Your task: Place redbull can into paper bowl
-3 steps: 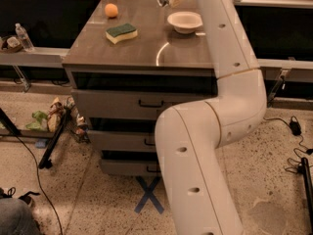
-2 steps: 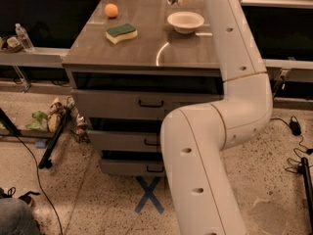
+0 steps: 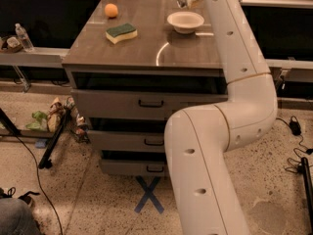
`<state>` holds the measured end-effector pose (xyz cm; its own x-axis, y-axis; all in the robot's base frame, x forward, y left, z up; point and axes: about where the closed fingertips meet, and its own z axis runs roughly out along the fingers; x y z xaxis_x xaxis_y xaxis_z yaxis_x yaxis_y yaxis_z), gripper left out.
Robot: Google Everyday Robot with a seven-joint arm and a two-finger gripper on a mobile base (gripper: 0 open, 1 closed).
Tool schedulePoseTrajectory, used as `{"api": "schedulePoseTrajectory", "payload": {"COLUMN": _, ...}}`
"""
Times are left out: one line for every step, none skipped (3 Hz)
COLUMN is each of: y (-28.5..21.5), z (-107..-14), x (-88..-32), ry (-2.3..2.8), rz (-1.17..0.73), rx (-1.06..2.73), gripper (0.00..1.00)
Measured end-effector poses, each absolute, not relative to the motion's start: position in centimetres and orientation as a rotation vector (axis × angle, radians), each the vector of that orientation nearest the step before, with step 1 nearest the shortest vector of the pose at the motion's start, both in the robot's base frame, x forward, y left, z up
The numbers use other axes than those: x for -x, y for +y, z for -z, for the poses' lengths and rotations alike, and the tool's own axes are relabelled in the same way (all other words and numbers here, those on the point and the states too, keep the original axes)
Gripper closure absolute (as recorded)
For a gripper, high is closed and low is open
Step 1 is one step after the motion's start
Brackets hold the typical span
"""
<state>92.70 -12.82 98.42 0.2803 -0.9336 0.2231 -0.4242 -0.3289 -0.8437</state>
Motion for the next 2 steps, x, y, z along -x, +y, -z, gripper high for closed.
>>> {"api": "schedulePoseTrajectory", "payload": {"y": -13.35, "z": -96.98, "x": -94.42, "ry": 1.268, "rz": 1.027, "rx": 1.87, "gripper": 1.0}}
{"api": "schedulePoseTrajectory", "payload": {"y": -14.26, "z": -96.09, "x": -95.36, "ry": 1.366, "rz": 1.082, "rx": 1.832, "gripper": 1.0}}
